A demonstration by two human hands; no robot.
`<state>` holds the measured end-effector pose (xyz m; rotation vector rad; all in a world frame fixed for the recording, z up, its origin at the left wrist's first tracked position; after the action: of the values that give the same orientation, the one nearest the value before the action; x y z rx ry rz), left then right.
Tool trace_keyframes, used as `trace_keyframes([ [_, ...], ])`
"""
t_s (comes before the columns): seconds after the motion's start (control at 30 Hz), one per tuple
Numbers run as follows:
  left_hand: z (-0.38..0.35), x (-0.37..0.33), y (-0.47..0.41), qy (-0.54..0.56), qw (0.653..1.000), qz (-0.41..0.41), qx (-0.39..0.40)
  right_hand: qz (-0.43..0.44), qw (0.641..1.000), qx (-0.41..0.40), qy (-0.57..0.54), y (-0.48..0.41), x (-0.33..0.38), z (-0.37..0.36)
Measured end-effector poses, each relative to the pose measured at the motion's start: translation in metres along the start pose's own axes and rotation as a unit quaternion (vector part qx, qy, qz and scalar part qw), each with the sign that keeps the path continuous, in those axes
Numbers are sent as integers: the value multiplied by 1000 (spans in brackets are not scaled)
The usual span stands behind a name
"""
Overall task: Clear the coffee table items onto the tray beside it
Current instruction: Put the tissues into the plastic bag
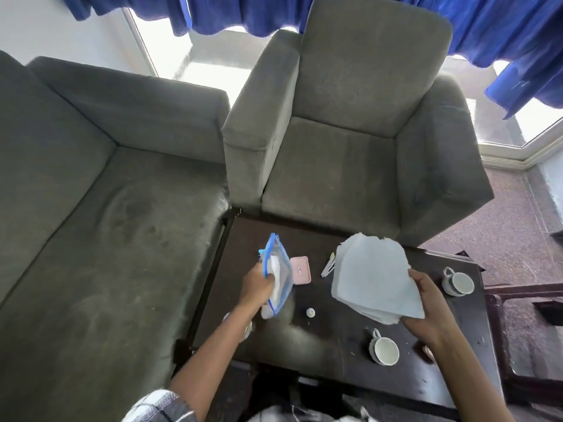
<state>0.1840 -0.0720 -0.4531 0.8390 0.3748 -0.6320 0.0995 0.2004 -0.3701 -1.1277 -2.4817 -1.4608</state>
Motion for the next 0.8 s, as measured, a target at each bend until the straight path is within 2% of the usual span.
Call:
trace_keyframes([
  [0.1,-10,10,-37,-149,989,10,-15,30,999,-17,27,6,-2,-1],
  [0.2,-38,19,-68,-242,970,16,0,26,998,-40,36,9,-11,10],
  [0.3,-72,28,-92,-277,960,26,27,43,995,-66,68,7,-21,27],
  [0.43,-105,35,-95,-269,958,23,100,47,986,-96,129,6,-32,38],
  [0.5,-113,36,-88,-235,964,25,124,18,991,-78,108,8,-42,38],
  [0.57,-109,26,-80,-177,979,20,103,3,995,-51,86,13,-49,33],
  [0.63,-101,5,-61,-65,992,-3,105,4,996,-36,86,17,-47,29],
  [0.67,-98,-7,-43,15,989,0,148,7,996,-26,83,17,-45,27],
  [0.73,-103,-33,-1,158,945,16,286,8,996,-3,84,22,-40,19],
  [0.8,-105,-52,35,226,900,25,373,14,997,16,73,26,-35,14],
])
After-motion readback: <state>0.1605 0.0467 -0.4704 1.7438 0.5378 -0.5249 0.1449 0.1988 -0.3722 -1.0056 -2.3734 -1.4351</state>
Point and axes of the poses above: each hand's wrist, its own y-axis away from the middle knuckle, its own z-axis out of the back of the hand, x = y × z, the point moved 5 cm from there along -y, towards the middle knuckle, and after that the axes turned 15 degrees about -y, right-handed, at the moved point
